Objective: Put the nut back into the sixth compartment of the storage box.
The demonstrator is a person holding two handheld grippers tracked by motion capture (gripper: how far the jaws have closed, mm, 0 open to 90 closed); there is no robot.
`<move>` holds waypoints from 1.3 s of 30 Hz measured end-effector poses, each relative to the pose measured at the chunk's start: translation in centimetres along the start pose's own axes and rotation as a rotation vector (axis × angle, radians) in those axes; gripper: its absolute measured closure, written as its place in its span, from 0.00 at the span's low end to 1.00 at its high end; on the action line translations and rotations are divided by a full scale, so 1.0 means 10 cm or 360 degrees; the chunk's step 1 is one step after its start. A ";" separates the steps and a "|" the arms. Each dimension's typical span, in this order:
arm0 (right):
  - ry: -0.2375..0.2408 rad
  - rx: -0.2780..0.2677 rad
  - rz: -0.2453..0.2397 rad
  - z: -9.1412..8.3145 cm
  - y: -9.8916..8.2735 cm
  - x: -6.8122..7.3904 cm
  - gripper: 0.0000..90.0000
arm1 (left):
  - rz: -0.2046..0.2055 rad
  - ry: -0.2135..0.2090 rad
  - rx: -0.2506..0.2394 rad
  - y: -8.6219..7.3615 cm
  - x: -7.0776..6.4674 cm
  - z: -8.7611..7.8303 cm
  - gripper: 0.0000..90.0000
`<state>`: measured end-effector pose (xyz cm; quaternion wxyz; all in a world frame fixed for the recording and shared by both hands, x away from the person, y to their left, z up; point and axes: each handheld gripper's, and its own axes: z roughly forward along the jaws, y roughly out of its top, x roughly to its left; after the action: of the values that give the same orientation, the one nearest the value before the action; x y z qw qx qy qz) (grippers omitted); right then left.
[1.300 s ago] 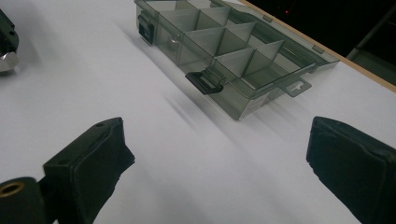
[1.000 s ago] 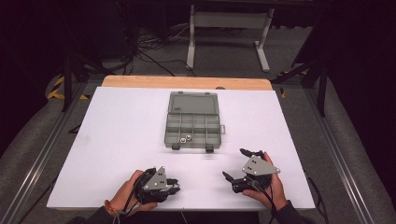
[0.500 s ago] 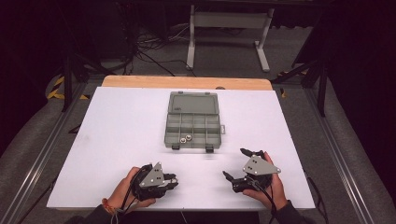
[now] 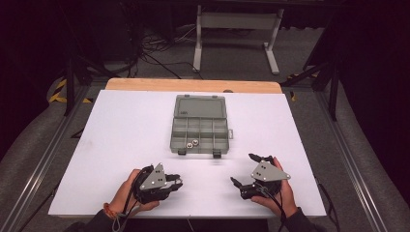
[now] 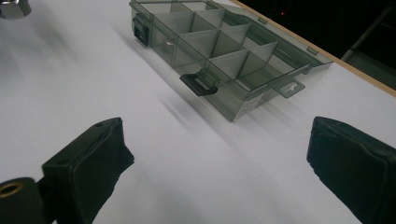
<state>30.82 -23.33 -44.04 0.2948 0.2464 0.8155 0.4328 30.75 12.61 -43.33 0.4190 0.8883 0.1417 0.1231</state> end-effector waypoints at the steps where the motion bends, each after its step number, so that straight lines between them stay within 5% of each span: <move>1: -0.0001 0.0001 -0.0005 0.00 0.00 0.00 0.06 | -0.0002 0.0005 0.0001 0.00 0.00 0.00 0.78; 22: -0.0031 -0.0003 0.0019 -0.04 0.00 -0.01 0.06 | 0.0010 0.0053 -0.0059 0.13 0.11 -0.01 0.78; 39: -0.0073 -0.0029 0.0054 -0.03 0.00 -0.05 0.06 | -0.0033 0.0132 -0.0142 0.28 0.35 0.00 0.78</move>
<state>30.92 -23.82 -43.71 0.3084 0.2673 0.8002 0.4395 34.44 12.14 -40.80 0.4534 0.8614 0.1623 0.1617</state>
